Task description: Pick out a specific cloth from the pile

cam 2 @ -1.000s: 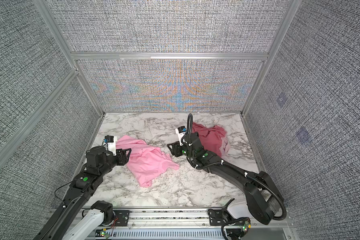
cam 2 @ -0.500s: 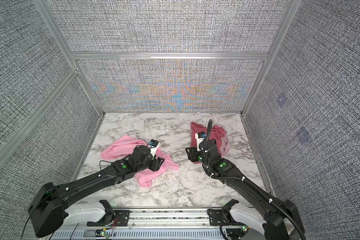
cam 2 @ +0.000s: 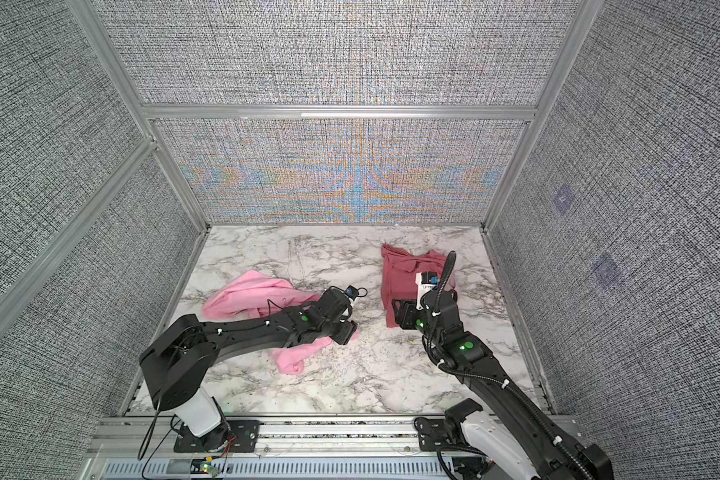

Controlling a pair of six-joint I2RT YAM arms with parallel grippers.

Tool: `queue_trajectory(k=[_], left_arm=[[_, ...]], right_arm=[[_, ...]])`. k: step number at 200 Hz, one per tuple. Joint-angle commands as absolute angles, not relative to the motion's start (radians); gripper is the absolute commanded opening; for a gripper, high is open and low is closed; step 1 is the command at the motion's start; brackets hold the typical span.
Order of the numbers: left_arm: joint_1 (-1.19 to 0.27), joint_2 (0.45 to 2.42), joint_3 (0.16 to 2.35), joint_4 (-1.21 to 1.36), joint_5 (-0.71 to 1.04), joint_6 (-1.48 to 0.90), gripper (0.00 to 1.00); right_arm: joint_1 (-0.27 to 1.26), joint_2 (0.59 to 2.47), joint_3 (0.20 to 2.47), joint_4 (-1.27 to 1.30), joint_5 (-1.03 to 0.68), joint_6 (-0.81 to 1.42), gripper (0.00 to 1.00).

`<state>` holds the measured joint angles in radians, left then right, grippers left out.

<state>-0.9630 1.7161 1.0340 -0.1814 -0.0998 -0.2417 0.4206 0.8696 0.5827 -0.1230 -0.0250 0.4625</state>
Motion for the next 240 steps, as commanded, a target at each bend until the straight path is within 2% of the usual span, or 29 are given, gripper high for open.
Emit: queue_trajectory(k=[1, 81, 105, 115, 124, 160, 210, 240], left_arm=[[-0.971, 1.736, 1.042, -0.208, -0.103, -0.213, 0.65], [-0.977, 1.776, 1.033, -0.233, -0.076, -0.21, 0.65], [-0.979, 1.789, 1.03, -0.226, -0.091, -0.221, 0.62], [-0.979, 1.797, 1.046, -0.253, -0.119, -0.247, 0.57], [-0.979, 1.799, 1.052, -0.265, -0.13, -0.251, 0.49], [-0.979, 1.775, 1.056, -0.257, -0.189, -0.257, 0.0], [-0.97, 1.673, 1.125, -0.285, -0.318, -0.263, 0.0], [-0.926, 1.585, 1.16, -0.251, -0.321, -0.283, 0.0]], right_arm=[[0.415, 0.872, 0.576, -0.102, -0.051, 0.477, 0.59], [0.399, 0.911, 0.582, -0.081, -0.076, 0.48, 0.59], [0.398, 0.924, 0.589, -0.079, -0.076, 0.477, 0.59], [0.398, 0.929, 0.592, -0.077, -0.076, 0.481, 0.59], [0.398, 0.933, 0.596, -0.078, -0.075, 0.483, 0.59], [0.396, 0.937, 0.604, -0.074, -0.07, 0.487, 0.59], [0.394, 0.947, 0.623, -0.074, -0.069, 0.492, 0.59], [0.394, 0.962, 0.634, -0.06, -0.076, 0.494, 0.59]])
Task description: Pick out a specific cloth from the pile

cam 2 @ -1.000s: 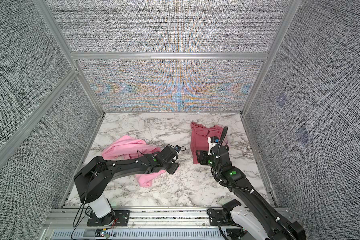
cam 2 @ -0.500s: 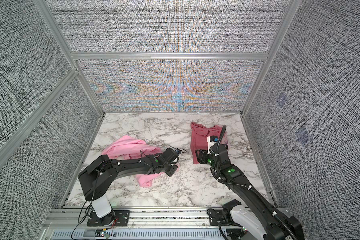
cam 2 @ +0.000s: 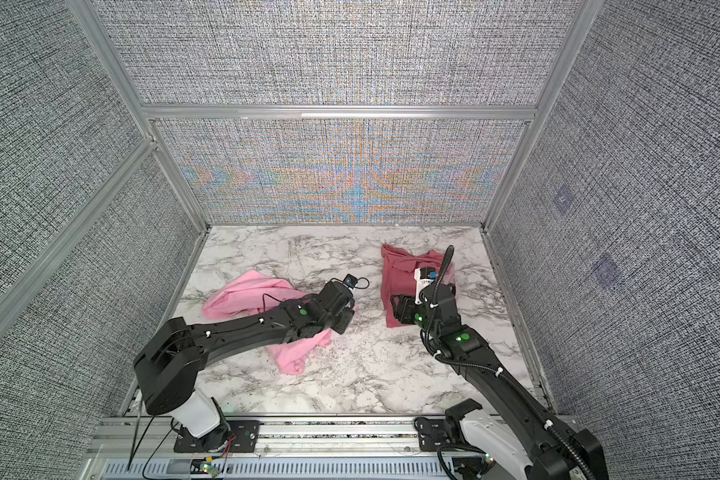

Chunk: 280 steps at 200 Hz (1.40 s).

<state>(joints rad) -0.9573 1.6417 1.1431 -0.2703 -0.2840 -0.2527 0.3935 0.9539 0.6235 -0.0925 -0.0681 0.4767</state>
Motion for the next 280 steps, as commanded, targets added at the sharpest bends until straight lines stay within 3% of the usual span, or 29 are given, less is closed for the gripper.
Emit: queue_trajectory(k=[1, 70, 142, 224, 280], left_arm=[[-0.925, 1.581, 1.16, -0.248, -0.319, -0.285, 0.0], [-0.776, 1.28, 1.105, -0.137, -0.311, -0.297, 0.0], [-0.441, 1.097, 1.101, -0.24, -0.294, -0.313, 0.0], [-0.02, 1.195, 0.947, -0.147, -0.155, -0.408, 0.0], [0.083, 1.325, 0.866, -0.069, -0.195, -0.447, 0.0]], right_arm=[[0.395, 0.964, 0.635, -0.06, -0.076, 0.494, 0.59], [0.393, 0.99, 0.667, -0.059, -0.083, 0.483, 0.59], [0.391, 1.039, 0.694, -0.034, -0.109, 0.483, 0.59], [0.387, 1.105, 0.737, -0.028, -0.149, 0.466, 0.59], [0.378, 1.113, 0.739, -0.038, -0.159, 0.456, 0.59]])
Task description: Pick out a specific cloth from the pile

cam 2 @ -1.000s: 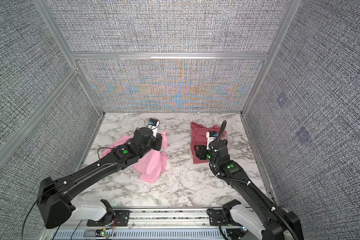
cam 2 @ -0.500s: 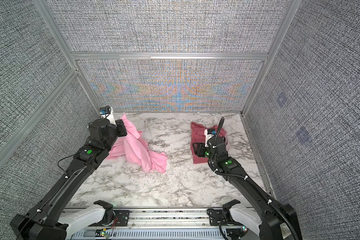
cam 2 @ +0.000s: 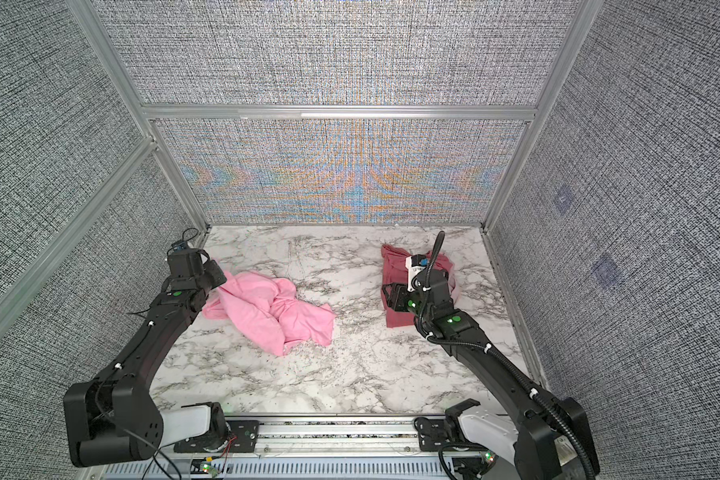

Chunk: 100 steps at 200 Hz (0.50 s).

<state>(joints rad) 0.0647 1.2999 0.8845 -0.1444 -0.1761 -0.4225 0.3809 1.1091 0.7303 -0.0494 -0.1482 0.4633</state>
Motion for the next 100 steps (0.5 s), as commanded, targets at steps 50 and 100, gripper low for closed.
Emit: queue_trajectory(k=[50, 100], left_arm=[[0.089, 1.37, 0.879, -0.061, -0.209, -0.441, 0.26], [0.085, 1.313, 0.926, -0.149, -0.087, -0.394, 0.56]], right_arm=[[0.362, 1.133, 0.754, -0.034, -0.184, 0.453, 0.59], [0.355, 1.132, 0.753, -0.035, -0.196, 0.452, 0.59]])
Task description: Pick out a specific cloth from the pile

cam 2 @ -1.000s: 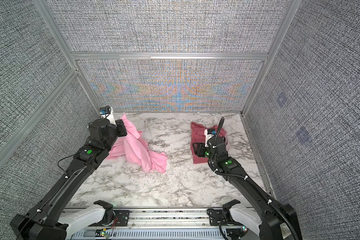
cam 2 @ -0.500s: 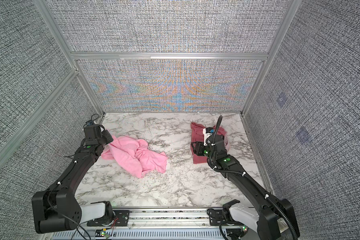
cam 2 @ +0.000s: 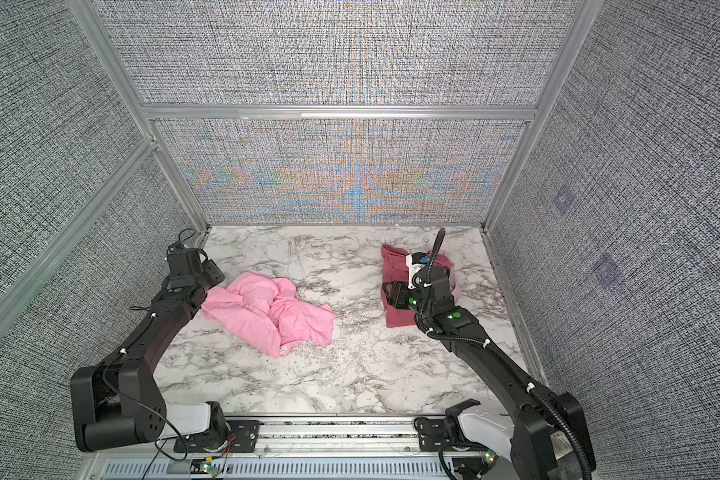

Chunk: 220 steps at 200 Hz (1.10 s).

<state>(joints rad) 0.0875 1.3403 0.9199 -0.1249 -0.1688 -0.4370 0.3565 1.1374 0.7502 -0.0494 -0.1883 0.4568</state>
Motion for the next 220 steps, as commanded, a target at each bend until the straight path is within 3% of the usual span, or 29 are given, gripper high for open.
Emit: queue_trajectory(k=[1, 26, 64, 117, 163, 220], left_arm=[[0.084, 1.311, 0.925, -0.149, -0.085, -0.392, 0.56], [0.003, 1.264, 0.921, -0.177, -0.08, -0.35, 0.56], [-0.281, 1.233, 0.875, -0.176, -0.083, -0.337, 0.55], [-0.672, 1.407, 0.866, -0.146, -0.194, -0.374, 0.54], [-0.778, 1.604, 0.954, -0.17, -0.157, -0.37, 0.56], [-0.791, 1.714, 0.978, -0.191, -0.162, -0.343, 0.56]], right_arm=[[0.355, 1.13, 0.753, -0.035, -0.196, 0.452, 0.59], [0.353, 1.123, 0.749, -0.038, -0.188, 0.449, 0.59], [0.352, 1.11, 0.747, -0.052, -0.19, 0.449, 0.59], [0.332, 1.066, 0.715, -0.072, -0.166, 0.447, 0.59], [0.32, 1.015, 0.675, -0.081, -0.151, 0.451, 0.59], [0.316, 0.963, 0.621, -0.069, -0.141, 0.469, 0.59]])
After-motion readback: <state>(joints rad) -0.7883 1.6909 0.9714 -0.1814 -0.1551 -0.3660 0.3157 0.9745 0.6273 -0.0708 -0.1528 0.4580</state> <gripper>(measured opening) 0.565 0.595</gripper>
